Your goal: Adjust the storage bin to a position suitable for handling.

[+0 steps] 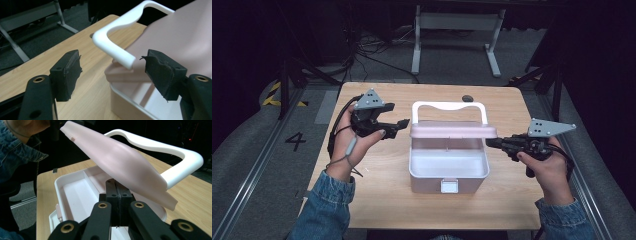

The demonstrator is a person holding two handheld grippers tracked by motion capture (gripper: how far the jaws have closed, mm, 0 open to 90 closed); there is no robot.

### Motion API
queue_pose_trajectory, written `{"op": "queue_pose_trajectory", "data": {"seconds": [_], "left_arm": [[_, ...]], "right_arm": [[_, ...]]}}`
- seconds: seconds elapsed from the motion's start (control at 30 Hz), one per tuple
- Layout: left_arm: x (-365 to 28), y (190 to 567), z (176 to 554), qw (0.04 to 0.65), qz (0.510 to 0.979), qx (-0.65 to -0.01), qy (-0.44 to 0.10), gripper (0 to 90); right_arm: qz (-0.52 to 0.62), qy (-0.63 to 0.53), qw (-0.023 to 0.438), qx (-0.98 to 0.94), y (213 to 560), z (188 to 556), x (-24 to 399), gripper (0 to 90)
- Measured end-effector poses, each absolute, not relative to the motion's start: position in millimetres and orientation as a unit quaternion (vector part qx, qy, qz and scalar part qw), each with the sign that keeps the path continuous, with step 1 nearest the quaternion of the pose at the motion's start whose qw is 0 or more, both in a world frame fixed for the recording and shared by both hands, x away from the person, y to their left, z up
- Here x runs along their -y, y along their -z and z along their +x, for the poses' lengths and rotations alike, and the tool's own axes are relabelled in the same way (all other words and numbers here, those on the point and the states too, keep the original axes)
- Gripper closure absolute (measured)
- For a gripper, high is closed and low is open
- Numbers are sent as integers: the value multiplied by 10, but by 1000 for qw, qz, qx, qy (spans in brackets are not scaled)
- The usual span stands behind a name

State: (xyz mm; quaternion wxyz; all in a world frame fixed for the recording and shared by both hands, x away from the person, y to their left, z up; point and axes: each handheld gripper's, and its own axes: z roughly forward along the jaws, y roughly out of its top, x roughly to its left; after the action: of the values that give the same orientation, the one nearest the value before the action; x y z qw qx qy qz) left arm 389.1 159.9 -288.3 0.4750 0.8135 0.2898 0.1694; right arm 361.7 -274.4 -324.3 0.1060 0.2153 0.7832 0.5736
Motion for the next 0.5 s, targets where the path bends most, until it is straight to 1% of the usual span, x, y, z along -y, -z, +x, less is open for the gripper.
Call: {"op": "queue_pose_trajectory", "data": {"seconds": [0.17, 0.37, 0.5], "left_arm": [[-1615, 2949, 3797, 455, 826, -275, -186, 298], [-1531, 3018, 3740, 461, 829, -256, -189, 302], [-1456, 3050, 3756, 463, 830, -242, -196, 331]], "right_arm": [[219, -580, 108, -777, 3223, 3657, 2752, 900], [224, -588, 115, -769, 3210, 3689, 2761, 900], [230, -591, 114, -765, 3210, 3701, 2775, 900]]}}
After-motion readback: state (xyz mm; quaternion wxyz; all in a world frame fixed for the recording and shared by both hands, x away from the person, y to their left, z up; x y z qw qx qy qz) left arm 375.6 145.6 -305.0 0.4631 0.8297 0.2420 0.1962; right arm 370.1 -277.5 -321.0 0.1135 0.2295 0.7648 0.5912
